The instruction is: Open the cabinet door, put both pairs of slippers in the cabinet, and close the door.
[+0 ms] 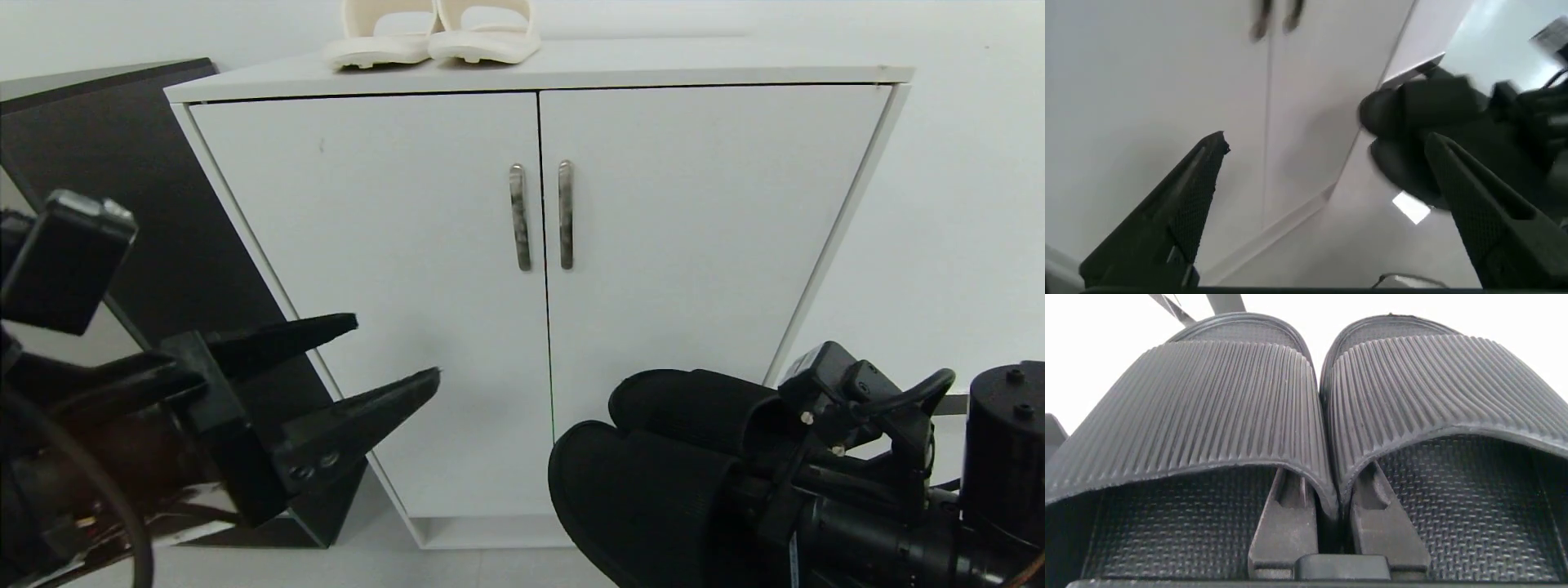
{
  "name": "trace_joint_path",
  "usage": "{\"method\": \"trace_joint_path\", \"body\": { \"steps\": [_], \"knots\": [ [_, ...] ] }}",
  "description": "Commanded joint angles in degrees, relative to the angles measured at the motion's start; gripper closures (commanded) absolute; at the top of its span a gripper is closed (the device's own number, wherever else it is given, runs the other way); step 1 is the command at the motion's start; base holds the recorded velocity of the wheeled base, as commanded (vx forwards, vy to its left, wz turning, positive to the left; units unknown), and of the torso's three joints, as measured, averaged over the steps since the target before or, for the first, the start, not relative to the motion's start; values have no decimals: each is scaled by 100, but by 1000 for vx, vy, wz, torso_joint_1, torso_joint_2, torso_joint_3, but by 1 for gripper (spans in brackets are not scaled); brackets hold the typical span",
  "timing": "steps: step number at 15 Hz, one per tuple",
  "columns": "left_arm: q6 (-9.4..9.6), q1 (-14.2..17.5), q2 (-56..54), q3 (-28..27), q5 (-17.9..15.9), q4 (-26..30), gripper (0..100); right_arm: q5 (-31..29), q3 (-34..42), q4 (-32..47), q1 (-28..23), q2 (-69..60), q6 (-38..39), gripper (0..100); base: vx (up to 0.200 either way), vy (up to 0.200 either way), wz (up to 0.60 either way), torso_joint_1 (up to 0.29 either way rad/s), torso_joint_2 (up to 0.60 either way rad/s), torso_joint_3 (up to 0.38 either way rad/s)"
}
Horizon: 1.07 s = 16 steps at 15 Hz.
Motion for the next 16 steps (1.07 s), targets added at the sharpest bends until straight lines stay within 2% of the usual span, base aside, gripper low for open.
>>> {"method": "trace_joint_path", "body": {
  "steps": [1, 2, 3, 6, 8, 9, 12, 14, 15, 16],
  "knots": [
    [-68, -553, 818, -509, 169, -238, 0, -4, 11, -3, -7, 45, -1, 100, 0, 0, 0, 0, 0, 0],
    [-94, -685, 870, -615, 231, -238, 0, -4, 11, -3, -7, 45, -1, 100, 0, 0, 0, 0, 0, 0],
    [-226, -869, 1117, -1010, 275, -220, 0, -4, 28, -3, -7, 54, -1, 100, 0, 0, 0, 0, 0, 0],
    [-270, -869, 1820, -1696, 90, -220, 0, 5, 37, -3, -7, 54, -10, 100, 0, 0, 0, 0, 0, 0],
    [-446, -852, 2127, -2144, -428, -194, 0, 5, 63, -3, 2, 45, -19, 100, 0, 0, 0, 0, 0, 0],
    [-595, -790, 2154, -2337, -692, -45, 0, 5, 63, -3, 2, 45, -19, 100, 0, 0, 0, 0, 0, 0],
    [-920, -245, 2127, -2733, -1940, 518, 0, 23, 72, -3, 2, 36, -27, 100, 0, 0, 0, 0, 0, 0],
    [-1114, -43, 2154, -2803, -2397, 562, 0, 23, 116, -3, 20, 19, -54, 100, 0, 0, 0, 0, 0, 0],
    [-1166, -25, 2224, -2865, -2388, 571, 0, 23, 116, -3, 28, 19, -54, 100, 0, 0, 0, 0, 0, 0],
    [-1140, -25, 2356, -2873, -2248, 544, 0, 32, 116, -12, 28, 19, -45, 100, 0, 0, 0, 0, 0, 0]
  ]
}}
